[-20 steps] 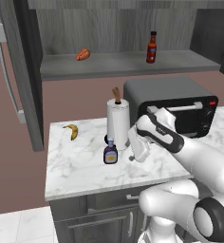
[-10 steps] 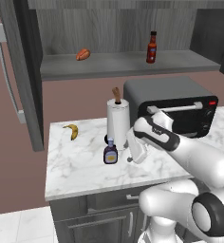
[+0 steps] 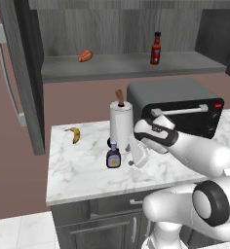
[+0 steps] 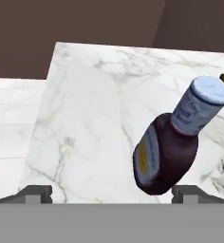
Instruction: Pick the condiment bottle and condiment bottle from the counter and place them in the cabinet.
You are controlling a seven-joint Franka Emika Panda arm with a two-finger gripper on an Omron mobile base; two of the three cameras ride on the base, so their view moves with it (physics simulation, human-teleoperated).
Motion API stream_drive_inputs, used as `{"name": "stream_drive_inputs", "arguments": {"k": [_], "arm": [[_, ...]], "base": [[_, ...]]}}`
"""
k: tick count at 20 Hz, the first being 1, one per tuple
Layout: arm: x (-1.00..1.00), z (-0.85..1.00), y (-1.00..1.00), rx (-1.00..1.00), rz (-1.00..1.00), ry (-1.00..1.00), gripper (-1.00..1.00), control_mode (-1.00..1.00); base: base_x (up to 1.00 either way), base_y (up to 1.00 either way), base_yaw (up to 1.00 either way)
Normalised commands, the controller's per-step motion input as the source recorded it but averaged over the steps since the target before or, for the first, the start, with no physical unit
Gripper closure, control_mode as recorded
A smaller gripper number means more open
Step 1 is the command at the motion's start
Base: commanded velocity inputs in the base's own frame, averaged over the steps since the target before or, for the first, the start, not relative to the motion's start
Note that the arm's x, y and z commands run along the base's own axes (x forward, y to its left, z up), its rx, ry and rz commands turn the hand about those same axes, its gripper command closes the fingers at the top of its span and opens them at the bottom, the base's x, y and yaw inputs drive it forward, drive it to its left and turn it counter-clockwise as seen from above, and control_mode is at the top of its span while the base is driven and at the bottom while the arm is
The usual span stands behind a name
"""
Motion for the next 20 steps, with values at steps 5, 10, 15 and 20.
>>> {"name": "stream_drive_inputs", "arguments": {"k": [5, 10, 15, 20], "arm": [[0.25, -0.07, 0.04, 0.02, 0.03, 0.0, -1.0, -1.0], [0.21, -0.07, 0.07, 0.03, 0.04, 0.0, -1.0, -1.0], [0.15, -0.15, 0.12, 0.02, 0.03, 0.0, -1.0, -1.0], [0.14, -0.18, 0.16, 0.03, 0.01, 0.0, -1.0, -1.0]], "base": [[0.0, 0.0, 0.0], [0.0, 0.0, 0.0], [0.0, 0.0, 0.0], [0.0, 0.0, 0.0]]}}
